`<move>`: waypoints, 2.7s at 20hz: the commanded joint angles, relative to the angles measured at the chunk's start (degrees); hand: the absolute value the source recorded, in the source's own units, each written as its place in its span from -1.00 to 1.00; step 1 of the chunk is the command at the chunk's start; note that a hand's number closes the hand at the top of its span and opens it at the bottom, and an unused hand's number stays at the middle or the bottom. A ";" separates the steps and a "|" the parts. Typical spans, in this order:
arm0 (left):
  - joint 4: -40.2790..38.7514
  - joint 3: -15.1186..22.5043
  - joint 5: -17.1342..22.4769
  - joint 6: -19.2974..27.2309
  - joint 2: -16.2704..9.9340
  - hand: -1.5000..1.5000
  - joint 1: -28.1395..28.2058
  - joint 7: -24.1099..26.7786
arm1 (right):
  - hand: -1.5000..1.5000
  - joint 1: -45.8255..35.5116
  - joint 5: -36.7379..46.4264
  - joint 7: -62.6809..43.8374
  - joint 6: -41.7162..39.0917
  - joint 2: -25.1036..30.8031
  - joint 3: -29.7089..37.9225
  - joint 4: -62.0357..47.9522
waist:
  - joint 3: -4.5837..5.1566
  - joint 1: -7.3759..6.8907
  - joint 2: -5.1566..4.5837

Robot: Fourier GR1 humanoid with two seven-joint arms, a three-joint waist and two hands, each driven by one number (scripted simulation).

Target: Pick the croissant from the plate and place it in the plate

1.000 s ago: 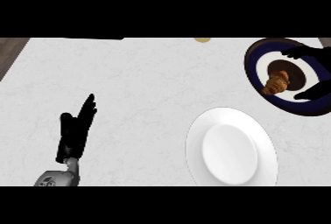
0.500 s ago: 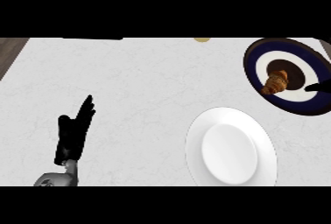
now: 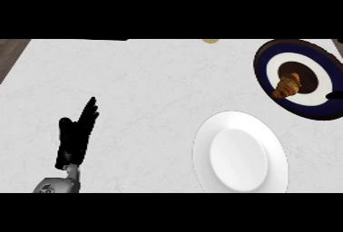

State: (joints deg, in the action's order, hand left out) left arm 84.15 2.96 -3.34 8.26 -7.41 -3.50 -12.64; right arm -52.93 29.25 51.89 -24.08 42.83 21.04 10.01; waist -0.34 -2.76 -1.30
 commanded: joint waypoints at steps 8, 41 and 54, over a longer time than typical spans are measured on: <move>3.02 1.06 -0.87 1.12 0.97 0.00 0.42 -2.68 | -1.00 3.55 -1.09 10.41 -7.64 0.22 -1.31 1.35 | -0.04 -0.30 0.08; -0.52 0.64 -0.67 -0.19 1.73 0.00 -2.48 -0.32 | -1.00 6.97 -4.77 7.87 2.27 5.34 1.18 -1.67 | -0.35 -1.64 -1.08; -0.05 1.11 -0.67 -0.94 1.55 0.00 -1.38 -0.36 | -1.00 6.91 -6.15 3.56 5.04 8.36 2.67 -1.90 | -0.41 -2.74 -1.37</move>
State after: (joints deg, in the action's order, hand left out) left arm 84.09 3.68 -3.93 7.46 -6.08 -4.61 -12.23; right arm -45.77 22.92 53.24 -15.84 50.11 23.78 8.37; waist -0.74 -5.13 -2.53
